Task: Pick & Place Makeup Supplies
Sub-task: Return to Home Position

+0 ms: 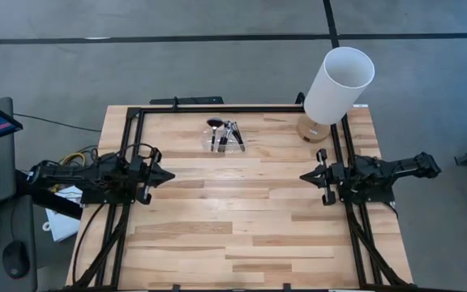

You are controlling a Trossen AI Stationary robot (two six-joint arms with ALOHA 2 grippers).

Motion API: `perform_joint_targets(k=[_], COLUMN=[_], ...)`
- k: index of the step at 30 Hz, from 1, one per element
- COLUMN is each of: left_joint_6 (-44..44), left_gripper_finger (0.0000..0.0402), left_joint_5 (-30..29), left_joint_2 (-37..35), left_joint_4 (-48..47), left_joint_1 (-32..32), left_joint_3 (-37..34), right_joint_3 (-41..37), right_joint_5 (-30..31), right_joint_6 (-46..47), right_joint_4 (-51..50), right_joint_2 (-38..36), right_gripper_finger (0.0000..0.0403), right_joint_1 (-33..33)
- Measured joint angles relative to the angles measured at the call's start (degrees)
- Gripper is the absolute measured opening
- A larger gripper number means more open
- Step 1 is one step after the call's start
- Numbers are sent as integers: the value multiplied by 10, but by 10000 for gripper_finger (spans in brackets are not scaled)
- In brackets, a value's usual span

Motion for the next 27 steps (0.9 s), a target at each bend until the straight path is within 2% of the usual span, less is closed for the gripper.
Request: perform_joint_targets(k=[16,22,27], left_joint_6=[-2,-2,-3], left_gripper_finger=[5,5,5], left_joint_5=[3,45,47], left_joint_2=[-18,-18,-18], left_joint_4=[-73,-73,-72], left_joint_1=[0,0,0], left_joint_3=[0,0,0], right_joint_3=[1,2,2], right_joint_5=[1,16,32], right_joint_6=[38,37,46], right_joint_4=[-3,-3,-2], right_joint_2=[0,0,0], right_gripper_finger=[0,0,0], right_joint_1=[0,0,-1])
